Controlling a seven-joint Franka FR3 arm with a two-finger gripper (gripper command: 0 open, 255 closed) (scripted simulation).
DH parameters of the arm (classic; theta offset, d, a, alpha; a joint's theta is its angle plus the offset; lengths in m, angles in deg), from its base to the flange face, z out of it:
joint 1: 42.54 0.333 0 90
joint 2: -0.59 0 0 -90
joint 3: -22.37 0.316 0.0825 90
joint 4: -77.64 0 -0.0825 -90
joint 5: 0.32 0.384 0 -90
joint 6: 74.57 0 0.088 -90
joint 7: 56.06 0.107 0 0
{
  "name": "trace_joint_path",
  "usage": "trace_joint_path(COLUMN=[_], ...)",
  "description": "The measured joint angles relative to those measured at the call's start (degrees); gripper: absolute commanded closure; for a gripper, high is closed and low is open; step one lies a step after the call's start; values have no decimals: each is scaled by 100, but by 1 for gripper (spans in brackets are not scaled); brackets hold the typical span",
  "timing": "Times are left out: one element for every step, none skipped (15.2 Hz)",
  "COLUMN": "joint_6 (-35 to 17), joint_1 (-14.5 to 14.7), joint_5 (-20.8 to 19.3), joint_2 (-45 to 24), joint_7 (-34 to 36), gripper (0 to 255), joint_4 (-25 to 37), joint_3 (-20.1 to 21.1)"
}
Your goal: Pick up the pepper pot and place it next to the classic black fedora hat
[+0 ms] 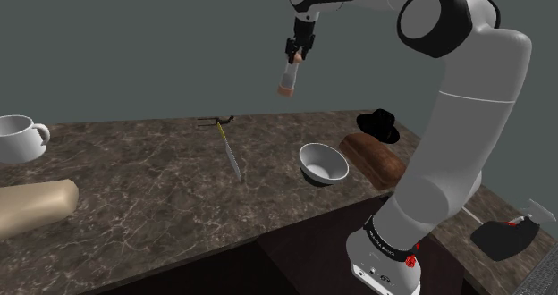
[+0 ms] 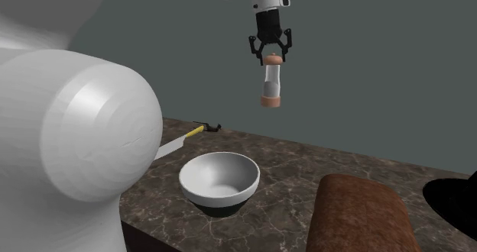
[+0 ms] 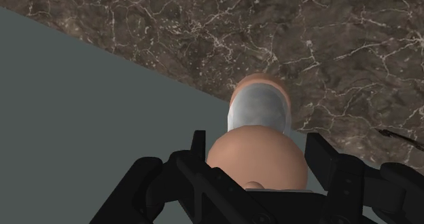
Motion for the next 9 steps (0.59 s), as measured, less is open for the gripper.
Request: trace_joint_path(joint_6=[68, 156, 228, 303, 367, 448, 512, 610, 691], joint_1=[-2, 1, 1, -1, -7, -8, -5, -8, -8], joint_5=[1, 1, 3, 8, 13, 15, 15, 19, 22], joint_2=[17, 33, 36, 22, 20, 22, 38, 26, 19], joint_7=[-13, -19, -28, -40, -57, -66, -71, -85, -94], gripper=[255, 255, 255, 255, 255, 255, 255, 255, 255], joint_4=[52, 125, 195, 285, 350, 431, 479, 591, 679], joint_3=[-2, -1, -1, -2, -4, -4, -4, -5, -5])
